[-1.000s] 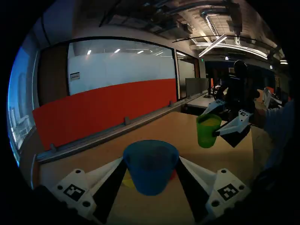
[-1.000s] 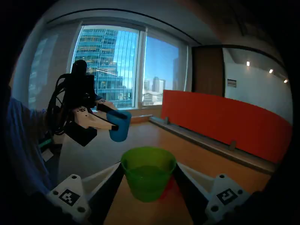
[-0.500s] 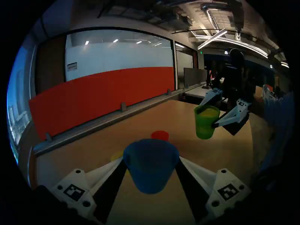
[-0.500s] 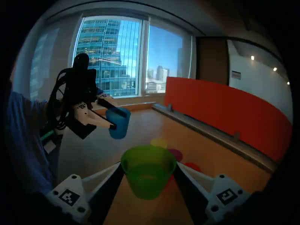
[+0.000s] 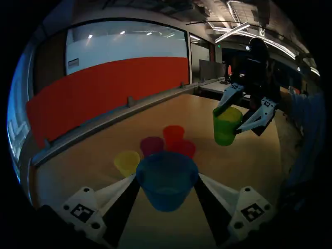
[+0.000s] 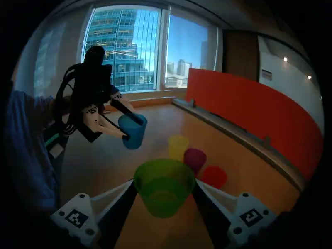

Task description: Pour water

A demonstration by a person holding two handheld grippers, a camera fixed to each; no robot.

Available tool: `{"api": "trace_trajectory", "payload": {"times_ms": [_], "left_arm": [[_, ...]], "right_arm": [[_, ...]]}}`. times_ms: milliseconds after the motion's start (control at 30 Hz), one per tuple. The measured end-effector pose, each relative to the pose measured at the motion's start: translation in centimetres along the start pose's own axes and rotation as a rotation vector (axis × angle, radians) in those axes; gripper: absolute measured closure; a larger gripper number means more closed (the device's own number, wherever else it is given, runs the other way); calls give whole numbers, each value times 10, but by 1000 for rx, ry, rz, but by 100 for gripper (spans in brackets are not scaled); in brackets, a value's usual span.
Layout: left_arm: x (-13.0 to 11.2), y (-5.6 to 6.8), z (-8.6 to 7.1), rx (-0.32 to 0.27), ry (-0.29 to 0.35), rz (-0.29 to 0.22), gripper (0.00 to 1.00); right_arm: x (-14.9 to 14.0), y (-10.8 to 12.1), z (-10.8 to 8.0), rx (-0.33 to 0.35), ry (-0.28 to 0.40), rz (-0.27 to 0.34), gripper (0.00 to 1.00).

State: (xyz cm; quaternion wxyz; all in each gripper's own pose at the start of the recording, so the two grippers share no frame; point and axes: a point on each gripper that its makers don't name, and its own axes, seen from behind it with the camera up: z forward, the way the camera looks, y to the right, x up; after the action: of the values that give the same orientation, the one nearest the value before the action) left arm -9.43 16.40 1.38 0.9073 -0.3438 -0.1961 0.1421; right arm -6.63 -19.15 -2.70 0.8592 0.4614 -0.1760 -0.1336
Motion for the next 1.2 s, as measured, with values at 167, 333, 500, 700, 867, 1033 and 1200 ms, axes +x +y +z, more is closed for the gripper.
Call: {"api": "trace_trajectory", "payload": {"times_ms": [167, 333, 500, 700, 867, 1033, 1200], "left_arm": [[-17, 1, 8, -12, -44, 6, 13], [-32, 3, 16, -30, -81, 7, 13], [-44, 4, 24, -46, -114, 14, 13], [-56, 6, 33, -63, -151, 22, 13], [-67, 6, 39, -75, -181, 27, 13], [-76, 7, 46, -84, -197, 22, 13], [-83, 7, 51, -85, -204, 10, 13]], "right_arm": [[-10, 0, 7, 10, -26, -2, 9], [-21, 0, 14, 21, -51, 4, 9], [-32, 2, 20, 26, -73, 5, 9], [-43, 3, 26, 30, -92, 10, 9], [-51, 4, 31, 33, -105, 13, 9], [-57, 3, 34, 36, -115, 16, 9], [-62, 3, 37, 35, -120, 22, 9]]}}
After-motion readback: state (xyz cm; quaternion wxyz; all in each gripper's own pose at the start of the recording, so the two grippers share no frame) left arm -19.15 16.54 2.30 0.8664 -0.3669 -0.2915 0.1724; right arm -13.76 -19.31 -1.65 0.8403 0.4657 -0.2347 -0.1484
